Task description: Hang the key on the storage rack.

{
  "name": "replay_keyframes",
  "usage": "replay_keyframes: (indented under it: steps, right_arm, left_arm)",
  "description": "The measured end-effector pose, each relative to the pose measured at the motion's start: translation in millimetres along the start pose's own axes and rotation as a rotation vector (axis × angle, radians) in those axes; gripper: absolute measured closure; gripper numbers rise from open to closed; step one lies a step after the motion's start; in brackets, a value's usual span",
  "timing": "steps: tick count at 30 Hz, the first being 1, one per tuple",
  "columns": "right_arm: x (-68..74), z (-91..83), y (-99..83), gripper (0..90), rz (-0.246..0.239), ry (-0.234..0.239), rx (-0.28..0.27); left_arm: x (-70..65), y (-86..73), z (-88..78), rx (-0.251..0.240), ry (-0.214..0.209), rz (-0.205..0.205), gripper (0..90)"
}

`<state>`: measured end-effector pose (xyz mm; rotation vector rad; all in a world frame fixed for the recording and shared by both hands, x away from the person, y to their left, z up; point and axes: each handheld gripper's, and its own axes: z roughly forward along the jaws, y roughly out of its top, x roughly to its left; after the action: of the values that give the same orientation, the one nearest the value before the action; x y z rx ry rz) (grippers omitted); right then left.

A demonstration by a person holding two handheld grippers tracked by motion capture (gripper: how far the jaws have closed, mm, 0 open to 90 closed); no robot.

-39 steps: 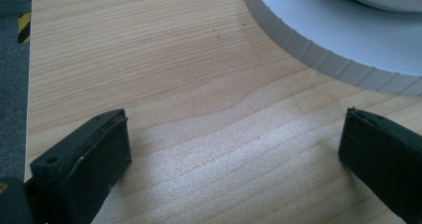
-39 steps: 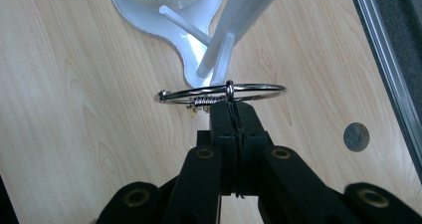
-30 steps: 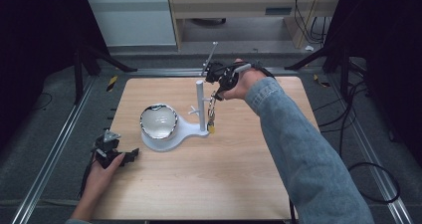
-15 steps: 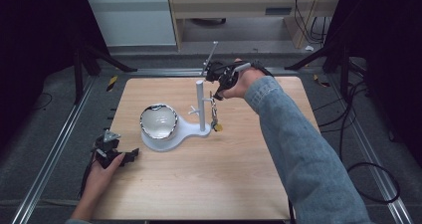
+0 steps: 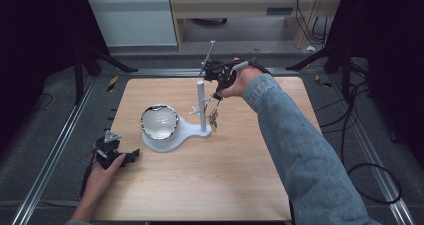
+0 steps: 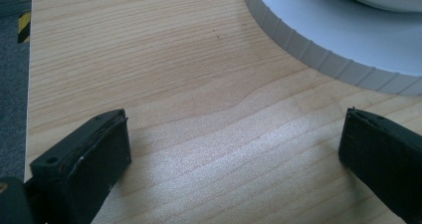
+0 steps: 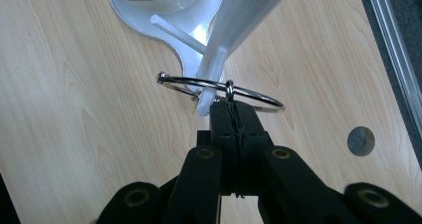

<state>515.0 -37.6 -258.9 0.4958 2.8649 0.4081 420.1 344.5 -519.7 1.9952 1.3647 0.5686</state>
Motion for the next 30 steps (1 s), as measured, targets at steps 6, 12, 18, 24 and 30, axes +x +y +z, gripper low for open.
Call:
replay_keyframes:
  steps: [6, 12, 18, 24, 30]
  right_arm:
    - [-7.2, 4.7, -0.4, 88.8, 0.012, 0.015, -0.001]
    - [-12.2, 13.0, 1.2, 88.8, 0.019, 0.031, 0.010]
    - [-16.8, 18.3, 6.4, 88.6, 0.025, 0.044, 0.034]
    - [-18.5, 21.1, 10.1, 88.4, 0.024, 0.058, 0.045]
    - [-19.5, 21.4, 9.8, 82.4, 0.026, 0.052, 0.038]
  left_arm:
    - [0.0, 0.0, 0.0, 0.000, 0.000, 0.000, 0.0]
    - [0.0, 0.0, 0.0, 0.000, 0.000, 0.000, 0.0]
    - [0.0, 0.0, 0.0, 0.000, 0.000, 0.000, 0.0]
    - [0.0, 0.0, 0.0, 0.000, 0.000, 0.000, 0.0]
    - [0.0, 0.0, 0.0, 0.000, 0.000, 0.000, 0.0]
